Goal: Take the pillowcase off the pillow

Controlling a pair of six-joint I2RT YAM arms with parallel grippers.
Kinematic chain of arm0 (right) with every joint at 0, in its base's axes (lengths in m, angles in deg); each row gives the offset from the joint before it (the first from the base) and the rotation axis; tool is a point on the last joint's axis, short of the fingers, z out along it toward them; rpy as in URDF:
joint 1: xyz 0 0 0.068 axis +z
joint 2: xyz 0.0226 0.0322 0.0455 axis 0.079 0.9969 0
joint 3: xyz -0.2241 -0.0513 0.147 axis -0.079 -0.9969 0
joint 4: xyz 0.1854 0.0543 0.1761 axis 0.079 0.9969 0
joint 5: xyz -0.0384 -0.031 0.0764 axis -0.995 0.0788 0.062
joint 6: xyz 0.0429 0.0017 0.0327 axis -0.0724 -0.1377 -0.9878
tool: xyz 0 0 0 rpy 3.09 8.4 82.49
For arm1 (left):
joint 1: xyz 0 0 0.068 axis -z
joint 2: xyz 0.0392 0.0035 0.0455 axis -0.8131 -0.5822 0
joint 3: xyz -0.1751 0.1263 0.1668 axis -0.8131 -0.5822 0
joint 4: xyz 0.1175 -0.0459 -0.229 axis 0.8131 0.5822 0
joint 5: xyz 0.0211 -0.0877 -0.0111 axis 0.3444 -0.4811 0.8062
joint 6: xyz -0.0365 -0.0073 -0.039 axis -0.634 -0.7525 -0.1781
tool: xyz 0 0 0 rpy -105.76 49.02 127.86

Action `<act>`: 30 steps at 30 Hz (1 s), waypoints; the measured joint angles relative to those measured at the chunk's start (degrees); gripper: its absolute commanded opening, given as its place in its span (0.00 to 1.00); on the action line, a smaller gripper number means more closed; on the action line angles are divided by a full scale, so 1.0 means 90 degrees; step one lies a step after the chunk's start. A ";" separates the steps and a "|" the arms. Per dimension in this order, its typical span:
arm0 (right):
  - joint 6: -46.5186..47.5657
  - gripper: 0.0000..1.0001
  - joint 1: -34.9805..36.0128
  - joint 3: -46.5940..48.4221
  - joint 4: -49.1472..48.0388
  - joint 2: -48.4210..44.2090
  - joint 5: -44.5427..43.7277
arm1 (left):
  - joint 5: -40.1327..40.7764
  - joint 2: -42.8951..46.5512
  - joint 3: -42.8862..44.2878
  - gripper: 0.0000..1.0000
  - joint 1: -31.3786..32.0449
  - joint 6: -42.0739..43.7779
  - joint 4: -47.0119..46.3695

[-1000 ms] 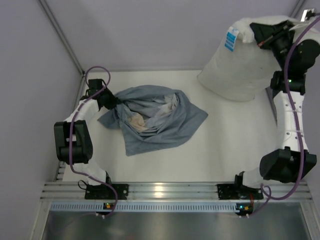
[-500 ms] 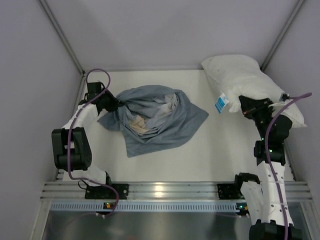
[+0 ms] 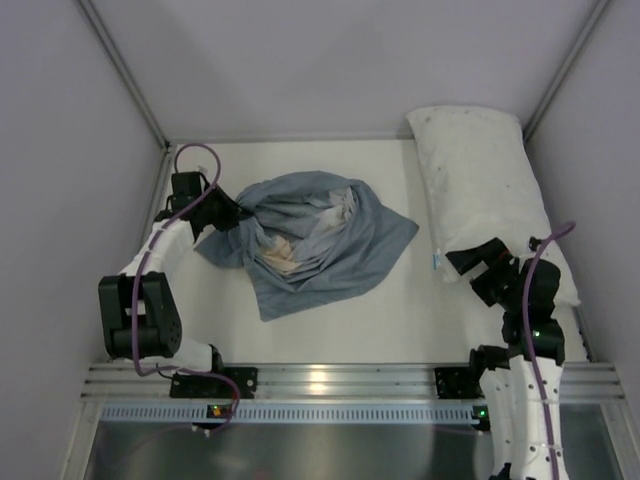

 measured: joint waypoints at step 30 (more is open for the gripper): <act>0.0520 0.99 0.1037 0.0034 -0.0158 0.0969 0.1447 | 0.0335 -0.0517 -0.0189 0.59 0.4357 0.0410 0.0114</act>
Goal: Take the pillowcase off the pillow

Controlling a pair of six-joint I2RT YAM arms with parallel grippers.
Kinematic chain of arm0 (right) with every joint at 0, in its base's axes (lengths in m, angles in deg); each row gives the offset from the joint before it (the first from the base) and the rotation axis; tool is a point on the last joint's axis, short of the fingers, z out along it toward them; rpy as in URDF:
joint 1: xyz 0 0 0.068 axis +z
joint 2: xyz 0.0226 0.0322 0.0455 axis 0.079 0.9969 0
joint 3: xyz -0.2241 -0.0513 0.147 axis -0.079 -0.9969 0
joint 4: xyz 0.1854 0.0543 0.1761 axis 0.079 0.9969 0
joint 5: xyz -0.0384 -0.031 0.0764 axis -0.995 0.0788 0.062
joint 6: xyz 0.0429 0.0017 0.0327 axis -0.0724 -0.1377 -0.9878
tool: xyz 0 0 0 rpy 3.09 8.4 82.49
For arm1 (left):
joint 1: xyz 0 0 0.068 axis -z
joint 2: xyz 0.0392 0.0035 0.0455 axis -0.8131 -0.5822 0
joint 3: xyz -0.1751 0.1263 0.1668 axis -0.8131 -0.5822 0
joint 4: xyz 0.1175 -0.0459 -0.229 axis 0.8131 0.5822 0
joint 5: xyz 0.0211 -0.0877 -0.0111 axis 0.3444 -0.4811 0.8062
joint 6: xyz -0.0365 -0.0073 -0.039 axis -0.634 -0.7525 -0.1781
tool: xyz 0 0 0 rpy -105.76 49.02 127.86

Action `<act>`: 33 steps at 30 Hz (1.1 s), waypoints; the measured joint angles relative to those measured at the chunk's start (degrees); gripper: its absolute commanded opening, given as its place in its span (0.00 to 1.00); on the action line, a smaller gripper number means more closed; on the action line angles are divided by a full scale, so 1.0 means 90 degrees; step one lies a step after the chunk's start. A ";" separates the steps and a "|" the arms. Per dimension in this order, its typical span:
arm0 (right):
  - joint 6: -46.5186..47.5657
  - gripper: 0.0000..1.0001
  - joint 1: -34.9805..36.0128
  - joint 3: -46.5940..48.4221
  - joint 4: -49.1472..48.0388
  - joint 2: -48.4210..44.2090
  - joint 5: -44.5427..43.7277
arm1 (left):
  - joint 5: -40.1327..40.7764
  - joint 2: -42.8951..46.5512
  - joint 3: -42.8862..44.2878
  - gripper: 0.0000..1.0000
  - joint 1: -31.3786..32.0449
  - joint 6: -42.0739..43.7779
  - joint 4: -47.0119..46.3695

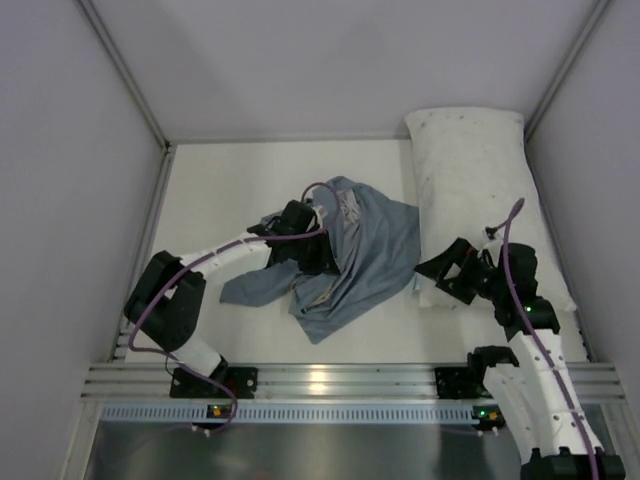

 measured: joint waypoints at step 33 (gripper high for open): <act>0.0170 0.99 0.4075 -0.0763 -0.1943 -0.0274 -0.3077 | 0.0806 0.5428 -0.2055 0.99 0.0068 -0.0692 0.0733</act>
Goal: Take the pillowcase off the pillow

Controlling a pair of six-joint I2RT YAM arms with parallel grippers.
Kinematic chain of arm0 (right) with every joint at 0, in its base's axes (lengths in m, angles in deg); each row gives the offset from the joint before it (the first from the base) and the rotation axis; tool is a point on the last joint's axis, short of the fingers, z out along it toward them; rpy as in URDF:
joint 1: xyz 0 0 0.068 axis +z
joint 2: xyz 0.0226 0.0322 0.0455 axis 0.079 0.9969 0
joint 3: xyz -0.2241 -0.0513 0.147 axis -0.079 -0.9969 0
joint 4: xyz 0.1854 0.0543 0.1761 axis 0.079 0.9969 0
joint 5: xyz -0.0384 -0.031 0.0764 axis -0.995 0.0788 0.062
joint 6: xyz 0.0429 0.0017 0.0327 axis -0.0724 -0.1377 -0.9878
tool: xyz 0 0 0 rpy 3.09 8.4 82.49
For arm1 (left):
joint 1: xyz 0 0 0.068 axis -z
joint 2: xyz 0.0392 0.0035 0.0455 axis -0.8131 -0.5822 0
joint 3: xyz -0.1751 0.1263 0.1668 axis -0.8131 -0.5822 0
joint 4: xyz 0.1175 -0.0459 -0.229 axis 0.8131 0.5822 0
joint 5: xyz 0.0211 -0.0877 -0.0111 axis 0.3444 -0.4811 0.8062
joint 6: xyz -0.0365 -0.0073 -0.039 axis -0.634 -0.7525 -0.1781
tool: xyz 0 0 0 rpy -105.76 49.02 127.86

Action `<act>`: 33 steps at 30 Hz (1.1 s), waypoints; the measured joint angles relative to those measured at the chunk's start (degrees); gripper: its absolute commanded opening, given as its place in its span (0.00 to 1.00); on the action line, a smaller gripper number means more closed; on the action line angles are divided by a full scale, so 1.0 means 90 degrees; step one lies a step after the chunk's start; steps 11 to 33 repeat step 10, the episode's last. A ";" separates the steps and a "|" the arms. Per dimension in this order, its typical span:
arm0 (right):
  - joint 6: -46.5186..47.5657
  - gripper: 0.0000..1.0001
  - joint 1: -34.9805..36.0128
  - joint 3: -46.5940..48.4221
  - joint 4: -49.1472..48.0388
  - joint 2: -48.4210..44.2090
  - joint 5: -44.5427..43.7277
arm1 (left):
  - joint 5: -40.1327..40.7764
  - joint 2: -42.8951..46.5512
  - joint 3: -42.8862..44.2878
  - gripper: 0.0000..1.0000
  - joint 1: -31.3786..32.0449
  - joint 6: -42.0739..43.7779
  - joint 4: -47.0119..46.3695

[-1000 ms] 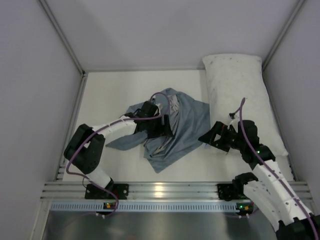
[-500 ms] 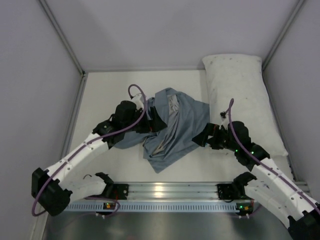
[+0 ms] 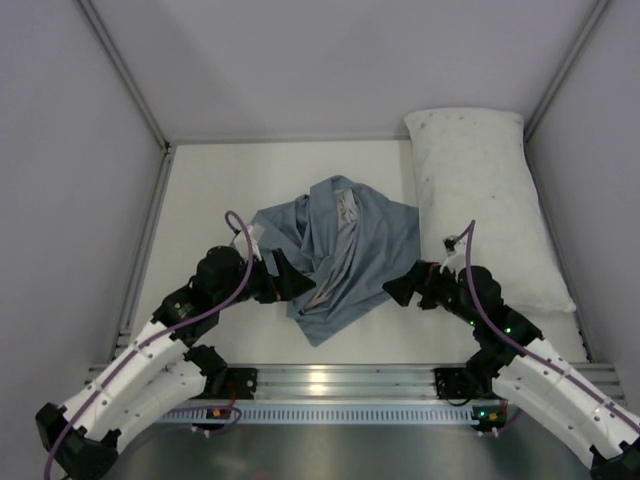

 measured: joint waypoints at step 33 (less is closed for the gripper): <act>-0.0704 1.00 0.0022 -0.1559 -0.0289 -0.1683 -0.0046 | -0.0661 0.1734 -0.1299 0.99 0.0005 -0.0651 -0.0522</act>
